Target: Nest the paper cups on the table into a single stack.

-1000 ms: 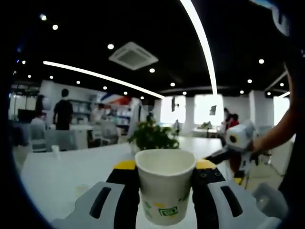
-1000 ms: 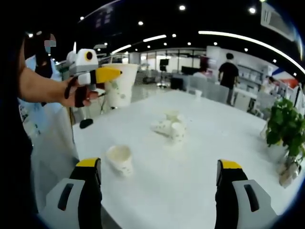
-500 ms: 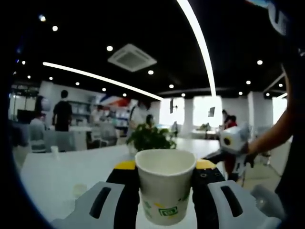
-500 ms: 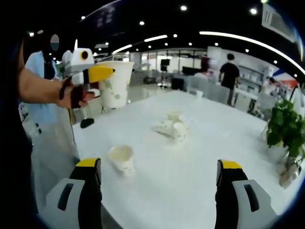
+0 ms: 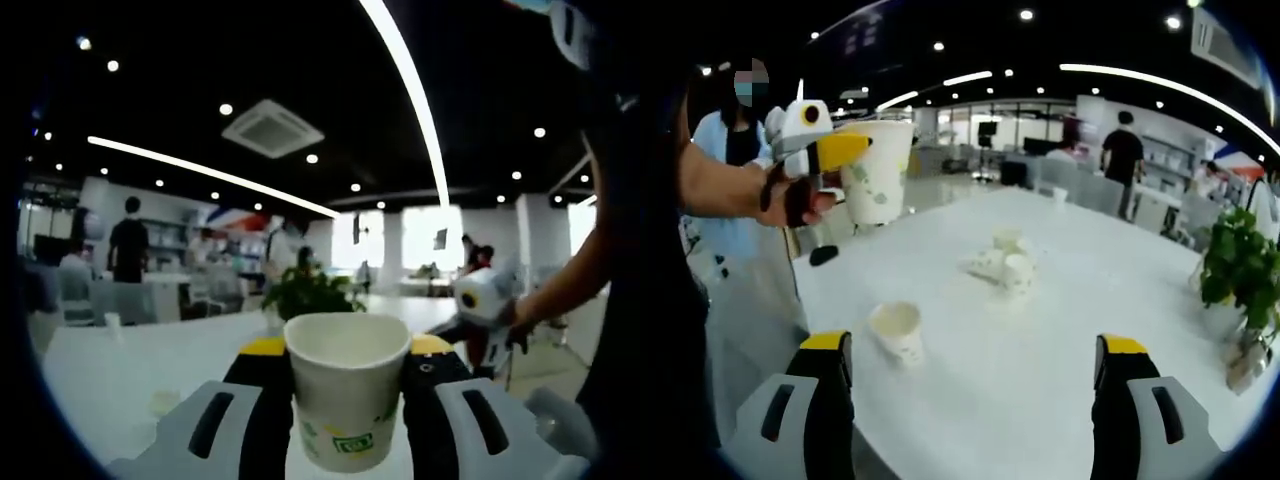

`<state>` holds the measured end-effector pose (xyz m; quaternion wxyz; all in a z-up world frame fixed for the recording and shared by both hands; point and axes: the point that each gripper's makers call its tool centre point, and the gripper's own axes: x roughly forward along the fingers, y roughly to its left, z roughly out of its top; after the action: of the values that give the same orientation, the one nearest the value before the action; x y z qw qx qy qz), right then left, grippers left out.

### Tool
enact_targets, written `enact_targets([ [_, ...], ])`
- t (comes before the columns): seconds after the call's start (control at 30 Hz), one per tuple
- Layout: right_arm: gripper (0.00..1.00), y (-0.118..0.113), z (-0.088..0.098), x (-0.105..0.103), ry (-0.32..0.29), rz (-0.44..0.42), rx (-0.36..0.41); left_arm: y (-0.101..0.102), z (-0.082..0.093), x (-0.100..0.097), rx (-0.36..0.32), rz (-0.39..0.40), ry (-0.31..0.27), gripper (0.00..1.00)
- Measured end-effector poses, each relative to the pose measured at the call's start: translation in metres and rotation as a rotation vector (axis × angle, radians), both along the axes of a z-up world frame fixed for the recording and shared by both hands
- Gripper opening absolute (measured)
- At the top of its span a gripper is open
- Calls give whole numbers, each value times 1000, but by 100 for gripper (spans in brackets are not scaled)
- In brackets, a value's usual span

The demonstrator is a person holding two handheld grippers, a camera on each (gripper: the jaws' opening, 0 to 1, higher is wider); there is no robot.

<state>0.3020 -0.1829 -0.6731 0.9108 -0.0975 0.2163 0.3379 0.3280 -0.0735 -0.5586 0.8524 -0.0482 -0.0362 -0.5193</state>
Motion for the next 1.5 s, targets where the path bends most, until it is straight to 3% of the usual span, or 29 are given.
enact_targets([
  [0.4,100,0,-1,-1,6,6,-5,2,-21,-5,5,13,-16,39],
  [1.27,100,4,-11,-6,35,29,-24,1,-65,-8,-22,60,25,39],
  [1.5,100,5,-9,-4,31,28,-22,-3,-82,-7,14,56,13,37],
])
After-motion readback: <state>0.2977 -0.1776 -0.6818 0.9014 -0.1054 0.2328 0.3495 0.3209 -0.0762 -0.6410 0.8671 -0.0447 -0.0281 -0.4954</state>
